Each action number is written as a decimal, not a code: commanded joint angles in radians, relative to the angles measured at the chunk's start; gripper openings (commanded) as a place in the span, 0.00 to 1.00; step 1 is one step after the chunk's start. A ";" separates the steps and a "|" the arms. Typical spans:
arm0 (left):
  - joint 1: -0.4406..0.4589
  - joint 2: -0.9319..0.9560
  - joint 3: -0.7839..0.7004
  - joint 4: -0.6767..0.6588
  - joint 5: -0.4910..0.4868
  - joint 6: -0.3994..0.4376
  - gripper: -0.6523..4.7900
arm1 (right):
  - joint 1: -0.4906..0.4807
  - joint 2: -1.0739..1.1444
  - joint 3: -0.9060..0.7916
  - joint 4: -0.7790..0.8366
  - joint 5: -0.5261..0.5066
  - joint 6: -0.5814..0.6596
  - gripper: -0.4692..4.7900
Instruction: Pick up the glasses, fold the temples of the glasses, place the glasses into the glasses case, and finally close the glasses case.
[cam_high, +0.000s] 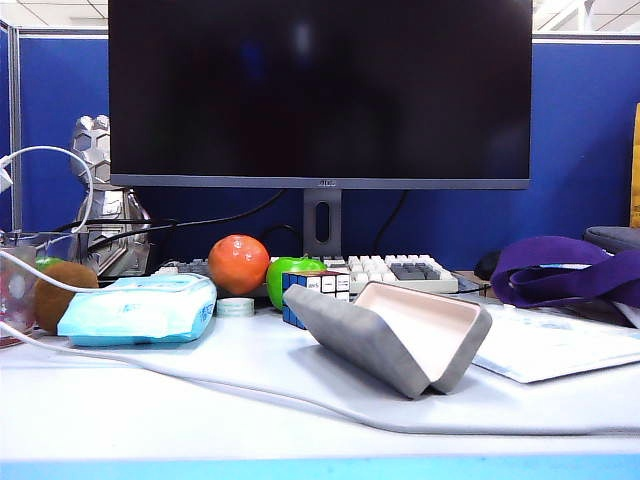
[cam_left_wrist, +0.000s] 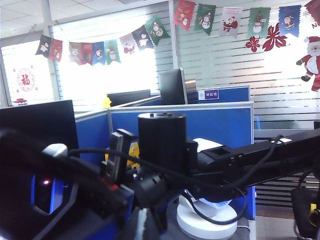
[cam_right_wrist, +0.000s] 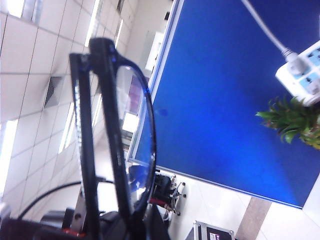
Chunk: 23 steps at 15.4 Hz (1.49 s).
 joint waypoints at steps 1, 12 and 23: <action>-0.001 0.004 0.002 -0.003 -0.004 -0.002 0.11 | 0.024 -0.003 0.005 0.022 -0.013 -0.032 0.09; -0.001 0.005 0.002 -0.046 -0.048 0.002 0.11 | 0.033 -0.004 0.005 0.185 -0.234 -0.051 0.09; -0.001 0.003 0.002 -0.059 -0.109 0.001 0.11 | 0.063 -0.004 0.005 0.180 -0.252 -0.186 0.09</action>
